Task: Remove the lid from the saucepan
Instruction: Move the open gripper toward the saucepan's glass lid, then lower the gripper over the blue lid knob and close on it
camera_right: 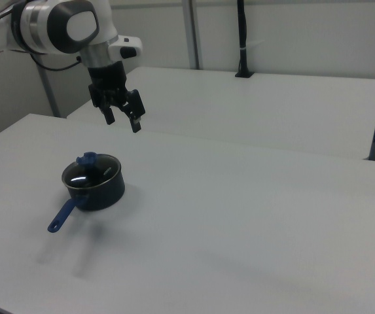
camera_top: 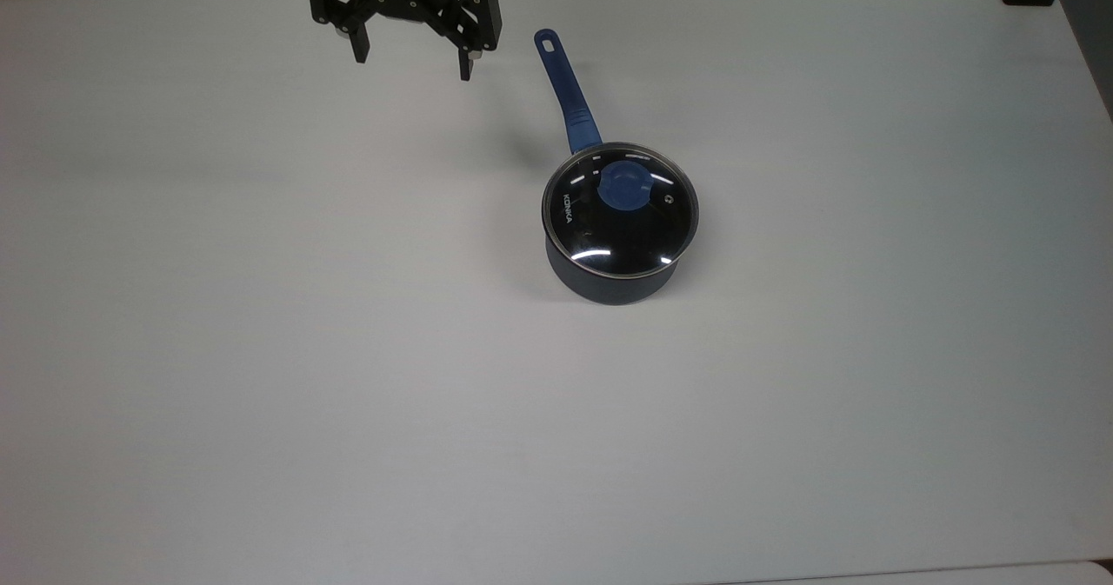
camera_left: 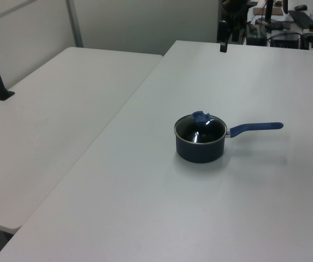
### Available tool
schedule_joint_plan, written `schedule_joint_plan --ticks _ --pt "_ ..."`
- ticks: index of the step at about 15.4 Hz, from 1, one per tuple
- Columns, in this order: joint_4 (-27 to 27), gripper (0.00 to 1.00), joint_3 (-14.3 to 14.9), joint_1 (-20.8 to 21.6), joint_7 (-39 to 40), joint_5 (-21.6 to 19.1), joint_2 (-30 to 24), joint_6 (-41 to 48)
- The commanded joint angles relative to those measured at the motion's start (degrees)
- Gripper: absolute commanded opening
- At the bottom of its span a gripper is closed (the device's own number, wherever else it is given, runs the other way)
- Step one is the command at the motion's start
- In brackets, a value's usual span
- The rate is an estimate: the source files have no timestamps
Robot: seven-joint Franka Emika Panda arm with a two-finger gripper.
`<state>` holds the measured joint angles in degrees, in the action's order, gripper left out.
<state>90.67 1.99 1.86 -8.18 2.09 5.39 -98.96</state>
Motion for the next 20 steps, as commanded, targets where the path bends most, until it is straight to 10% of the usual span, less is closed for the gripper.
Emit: schedule_joint_plan --ticks 1,10,20 --pt "0.03 1.0 -0.49 1.03 -0.87 -1.12 0.32 1.14" --pt "0.73 1.0 -0.41 14.03 -14.39 -2.97 8.57 -7.29" --pt "2.04 1.0 -0.41 16.77 -20.65 -2.79 14.65 -13.98"
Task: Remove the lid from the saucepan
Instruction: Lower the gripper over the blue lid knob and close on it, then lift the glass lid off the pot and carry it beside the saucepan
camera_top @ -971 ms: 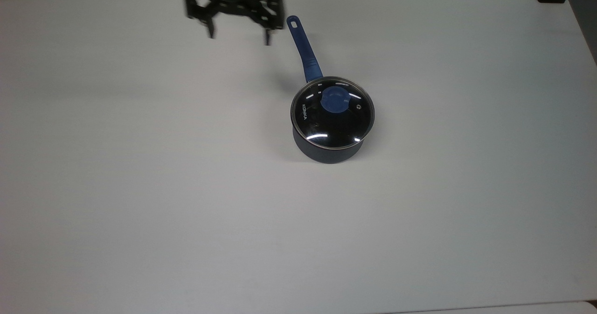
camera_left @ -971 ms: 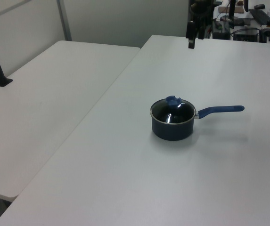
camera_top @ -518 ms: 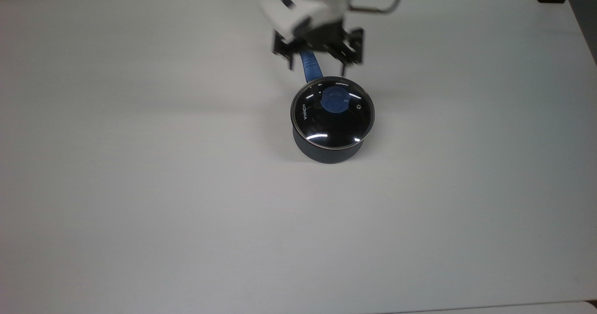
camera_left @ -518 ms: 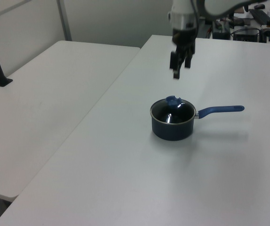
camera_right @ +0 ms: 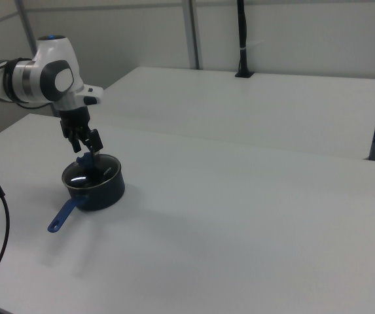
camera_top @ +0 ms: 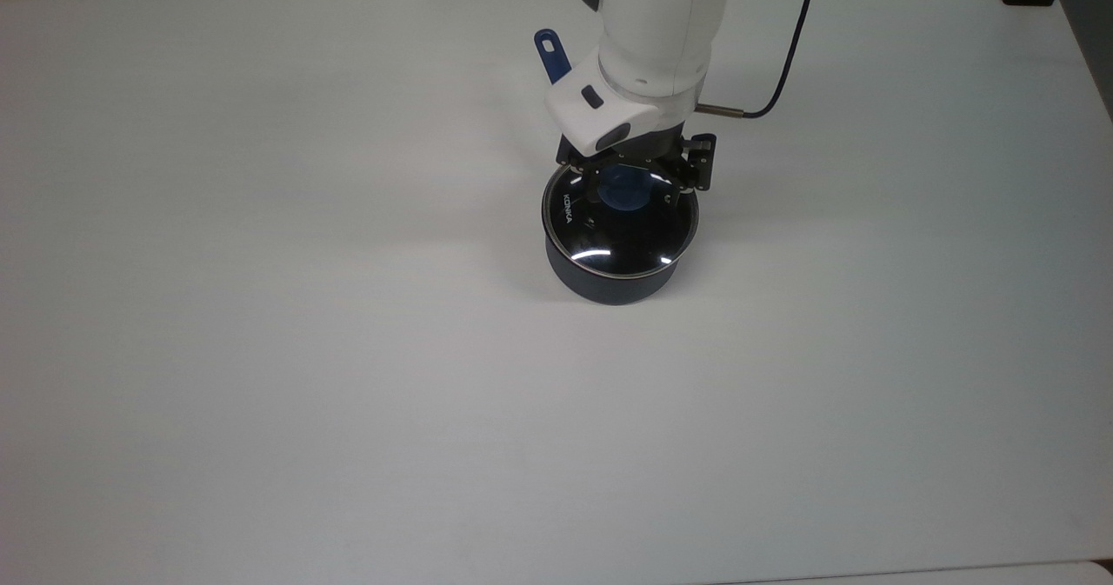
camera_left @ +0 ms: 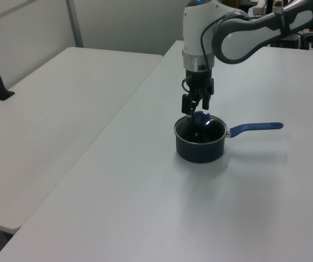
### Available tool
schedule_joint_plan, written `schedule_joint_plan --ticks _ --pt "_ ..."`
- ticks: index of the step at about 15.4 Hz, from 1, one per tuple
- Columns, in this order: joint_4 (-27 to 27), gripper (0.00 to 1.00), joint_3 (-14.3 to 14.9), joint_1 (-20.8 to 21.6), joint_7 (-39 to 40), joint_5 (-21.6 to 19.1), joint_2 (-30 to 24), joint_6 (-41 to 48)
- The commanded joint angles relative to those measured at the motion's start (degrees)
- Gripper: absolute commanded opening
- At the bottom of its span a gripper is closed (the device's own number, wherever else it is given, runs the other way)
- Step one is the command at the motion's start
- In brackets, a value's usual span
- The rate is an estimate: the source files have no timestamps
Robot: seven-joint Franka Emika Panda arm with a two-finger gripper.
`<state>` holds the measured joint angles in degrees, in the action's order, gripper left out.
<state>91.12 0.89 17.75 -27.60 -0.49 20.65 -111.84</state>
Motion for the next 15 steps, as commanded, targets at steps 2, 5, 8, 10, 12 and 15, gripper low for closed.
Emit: schedule_joint_plan --ticks 2,5,8,10,12,15 --pt "2.04 0.87 0.7 0.88 -1.14 -0.22 -0.53 -1.1" --pt "2.48 0.65 0.7 0.8 -0.17 -0.13 -0.62 -1.18" --pt "2.48 0.46 0.78 0.36 2.29 -0.22 -1.14 -1.01" --pt "2.4 0.42 1.22 0.36 3.16 -0.22 -2.63 -0.57" --pt "2.4 0.42 1.49 0.1 4.57 -0.3 -3.95 -0.31" --pt "2.31 0.42 1.49 -2.1 8.16 -0.22 -5.44 2.94"
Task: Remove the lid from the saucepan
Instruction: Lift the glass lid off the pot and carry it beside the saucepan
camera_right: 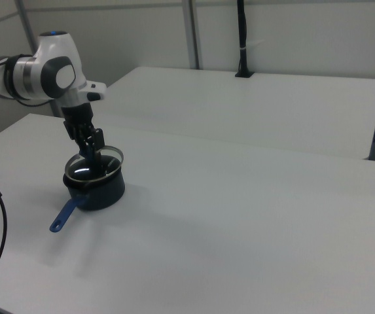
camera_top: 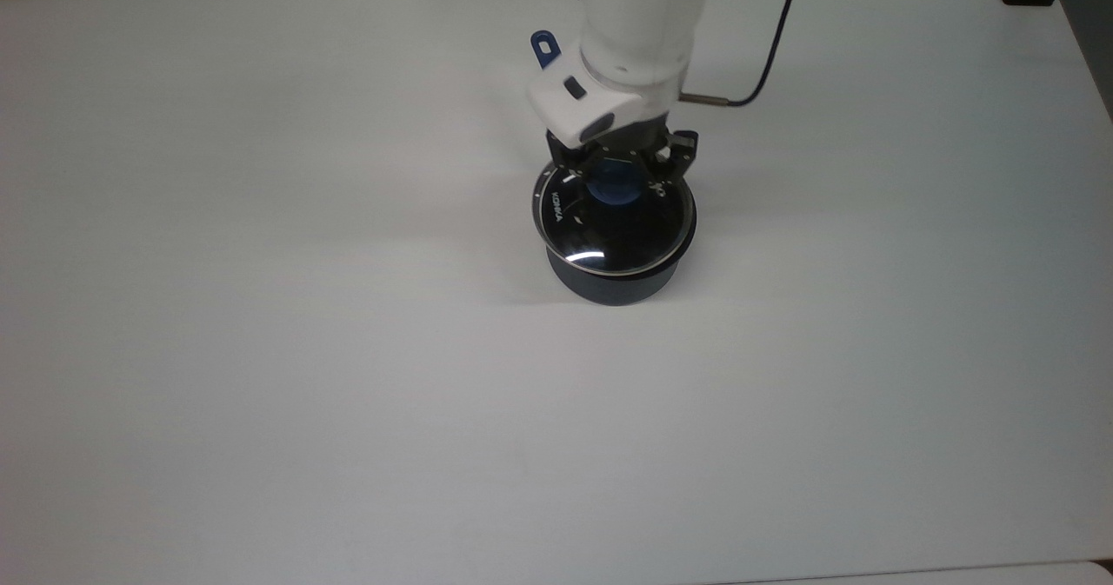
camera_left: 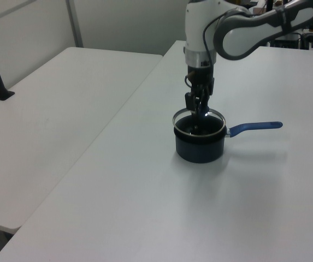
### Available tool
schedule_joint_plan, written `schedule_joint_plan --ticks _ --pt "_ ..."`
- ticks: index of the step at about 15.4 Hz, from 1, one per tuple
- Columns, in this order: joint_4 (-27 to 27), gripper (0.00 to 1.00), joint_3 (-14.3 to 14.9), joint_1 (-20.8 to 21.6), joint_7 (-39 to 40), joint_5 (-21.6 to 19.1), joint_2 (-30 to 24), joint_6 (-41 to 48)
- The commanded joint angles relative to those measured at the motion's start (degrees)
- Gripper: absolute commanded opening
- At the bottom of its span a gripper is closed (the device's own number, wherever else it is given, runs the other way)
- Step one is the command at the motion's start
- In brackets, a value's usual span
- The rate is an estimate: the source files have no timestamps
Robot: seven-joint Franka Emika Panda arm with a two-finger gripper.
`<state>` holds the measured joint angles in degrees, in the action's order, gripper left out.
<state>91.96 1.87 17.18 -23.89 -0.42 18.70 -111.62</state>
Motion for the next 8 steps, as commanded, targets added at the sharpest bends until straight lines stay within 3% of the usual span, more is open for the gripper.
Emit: schedule_joint_plan --ticks 1,8 --pt "1.81 0.42 0.5 -2.84 6.65 -0.37 -4.36 3.94" --pt "8.13 0.42 0.5 -14.89 21.15 0.68 -6.92 3.7"
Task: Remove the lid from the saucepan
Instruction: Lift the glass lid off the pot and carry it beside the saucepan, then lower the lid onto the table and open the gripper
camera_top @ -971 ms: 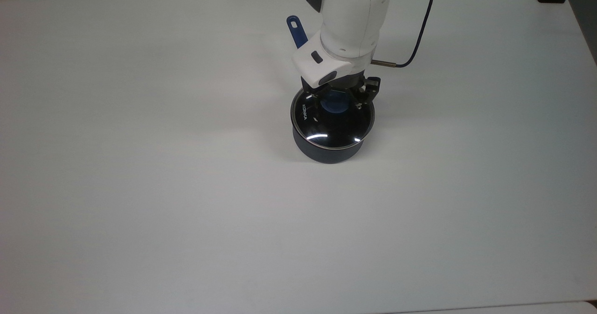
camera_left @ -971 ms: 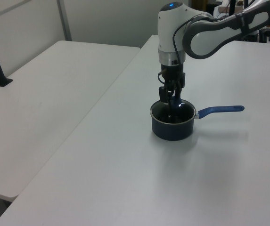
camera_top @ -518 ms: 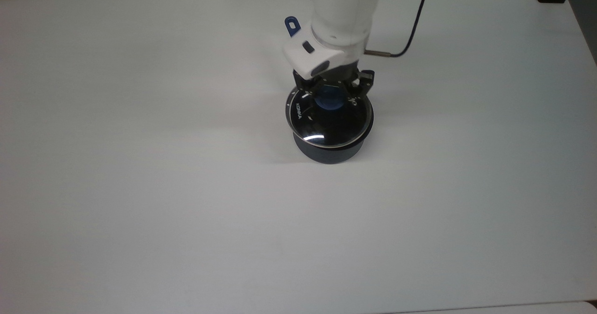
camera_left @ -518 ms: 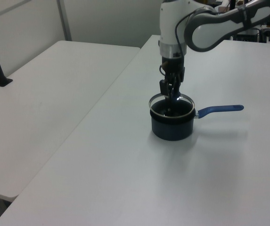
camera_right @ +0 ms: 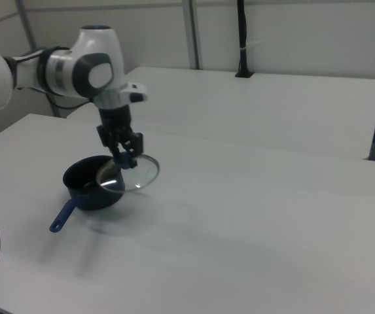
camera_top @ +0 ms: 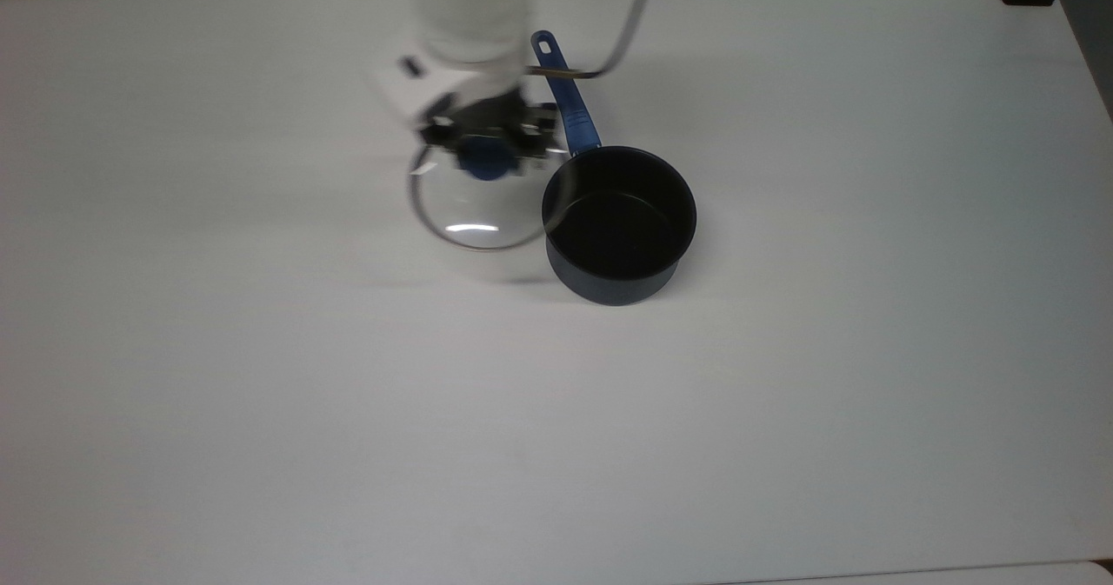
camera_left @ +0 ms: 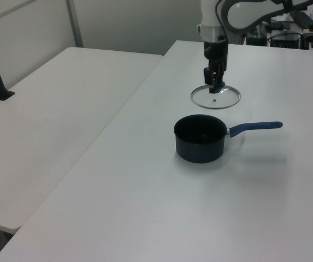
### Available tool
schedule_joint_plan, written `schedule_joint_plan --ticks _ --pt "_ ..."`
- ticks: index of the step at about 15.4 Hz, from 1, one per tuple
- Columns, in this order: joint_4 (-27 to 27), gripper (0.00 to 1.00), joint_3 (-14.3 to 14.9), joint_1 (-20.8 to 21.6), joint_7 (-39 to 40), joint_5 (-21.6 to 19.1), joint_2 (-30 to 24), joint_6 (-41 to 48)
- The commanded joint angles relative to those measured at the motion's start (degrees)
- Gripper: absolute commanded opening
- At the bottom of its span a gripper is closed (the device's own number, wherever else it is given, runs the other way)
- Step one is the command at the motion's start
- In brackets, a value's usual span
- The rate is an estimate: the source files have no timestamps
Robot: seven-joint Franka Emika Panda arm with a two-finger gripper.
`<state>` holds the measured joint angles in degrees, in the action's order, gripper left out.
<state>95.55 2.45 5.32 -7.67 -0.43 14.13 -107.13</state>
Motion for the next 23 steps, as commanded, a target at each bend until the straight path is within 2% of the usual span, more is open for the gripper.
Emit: schedule_joint_plan --ticks 1,4,7,10,11,13,17,19,23 --pt "6.21 0.42 -0.08 -3.9 5.91 1.56 -2.35 -2.45" --pt "11.49 0.43 -0.08 -4.79 5.74 3.23 -1.13 -12.71" --pt "9.93 0.43 -0.08 -4.79 5.39 3.33 3.09 -18.1" --pt "8.87 0.43 -0.08 -4.79 5.39 4.46 5.64 -18.9" --pt "8.86 0.53 -0.08 -4.79 5.39 4.64 5.74 -18.99" --pt "8.34 1.0 -0.08 -4.88 5.3 4.56 5.74 -18.9" --pt "7.46 1.0 -0.08 -4.88 3.82 4.56 2.76 -17.68" --pt "6.41 1.0 0.01 -4.7 0.65 4.64 -0.66 -13.65" --pt "5.35 1.0 -0.08 -4.61 -0.5 4.47 -9.71 -2.32"
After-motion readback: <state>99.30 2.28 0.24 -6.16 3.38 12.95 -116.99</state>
